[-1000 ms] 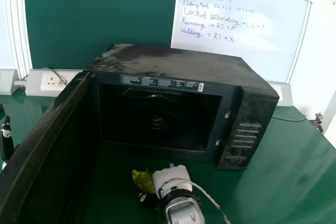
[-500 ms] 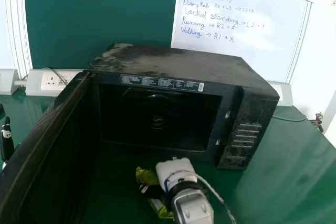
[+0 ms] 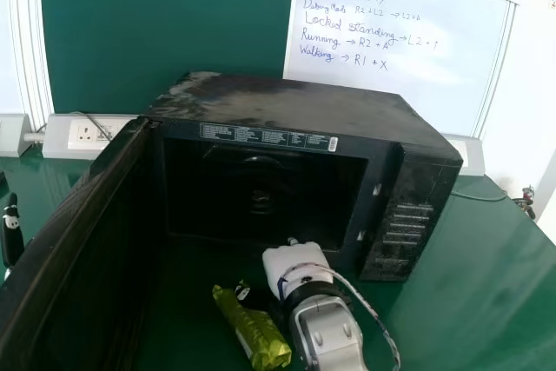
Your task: Put biscuit inside oven
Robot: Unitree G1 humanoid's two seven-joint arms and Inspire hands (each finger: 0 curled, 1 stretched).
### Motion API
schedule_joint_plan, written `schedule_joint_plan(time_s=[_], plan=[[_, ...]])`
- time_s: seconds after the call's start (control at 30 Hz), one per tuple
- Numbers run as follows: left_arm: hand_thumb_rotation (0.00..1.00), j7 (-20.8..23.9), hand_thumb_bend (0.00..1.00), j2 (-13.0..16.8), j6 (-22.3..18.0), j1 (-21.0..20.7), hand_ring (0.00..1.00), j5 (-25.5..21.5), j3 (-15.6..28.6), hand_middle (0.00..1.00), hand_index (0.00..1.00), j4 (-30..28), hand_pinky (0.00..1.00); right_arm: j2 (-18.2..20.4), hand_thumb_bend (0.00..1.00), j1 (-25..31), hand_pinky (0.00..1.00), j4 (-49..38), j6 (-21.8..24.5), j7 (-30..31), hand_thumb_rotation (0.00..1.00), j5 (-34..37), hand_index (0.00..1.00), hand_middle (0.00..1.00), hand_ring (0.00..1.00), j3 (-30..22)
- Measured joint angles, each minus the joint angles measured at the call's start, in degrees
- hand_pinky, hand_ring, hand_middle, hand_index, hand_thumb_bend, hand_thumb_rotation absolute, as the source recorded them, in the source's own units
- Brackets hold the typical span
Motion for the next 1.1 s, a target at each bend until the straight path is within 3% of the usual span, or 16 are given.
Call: schedule_joint_plan(time_s=[0.47,0.5,0.53,0.6,0.67,0.73,0.83,0.93,1.1], plan=[[0.00,-0.6,0.63,0.0,-0.2,0.0,0.72,0.1,-0.4,0.76,0.78,0.0,0.65,0.3,0.78,1.3,0.05,-2.2,0.1,-0.1,0.00,2.8,0.68,0.22,0.12,0.0],[0.00,-0.6,0.62,0.0,-0.2,0.0,0.73,0.1,-0.4,0.76,0.78,0.0,0.66,0.5,0.77,1.7,0.07,-2.5,0.2,0.0,0.06,3.2,0.68,0.23,0.13,0.0],[0.01,-0.7,0.63,0.0,-0.2,0.0,0.73,0.1,-0.4,0.76,0.78,0.0,0.66,0.8,0.79,2.3,0.09,-2.8,0.3,0.2,0.20,3.4,0.68,0.26,0.15,0.0],[0.01,-0.8,0.63,0.0,-0.2,0.0,0.73,0.1,-0.4,0.76,0.78,0.0,0.66,1.5,0.83,3.2,0.12,-2.9,1.0,2.0,0.38,3.4,0.74,0.31,0.20,0.0],[0.00,-0.7,0.64,0.0,-0.2,0.0,0.72,0.1,-0.4,0.76,0.78,0.0,0.65,1.9,0.92,3.3,0.25,-2.9,1.2,4.9,0.51,2.8,0.81,0.47,0.37,0.0],[0.00,-0.5,0.64,0.0,-0.2,0.0,0.73,0.1,-0.4,0.77,0.78,-0.1,0.65,1.6,0.97,3.2,0.51,-3.3,0.4,7.1,0.60,2.5,0.86,0.70,0.63,0.1],[0.00,-0.2,0.64,0.0,-0.2,0.0,0.72,0.1,-0.4,0.76,0.77,-0.1,0.65,1.0,1.00,3.2,0.76,-4.6,-0.6,9.7,0.63,2.5,0.92,0.91,0.87,0.1],[0.00,-0.1,0.64,0.0,-0.2,0.0,0.72,0.1,-0.4,0.76,0.77,-0.1,0.65,1.6,1.00,3.3,0.85,-4.7,0.1,11.0,0.63,2.5,0.95,0.97,0.94,-0.4],[0.00,0.4,0.64,0.0,-0.2,0.0,0.72,0.0,-0.4,0.76,0.78,-0.2,0.65,2.2,1.00,4.2,0.92,-4.5,1.4,11.3,0.61,2.6,0.99,1.00,0.99,-1.3]])
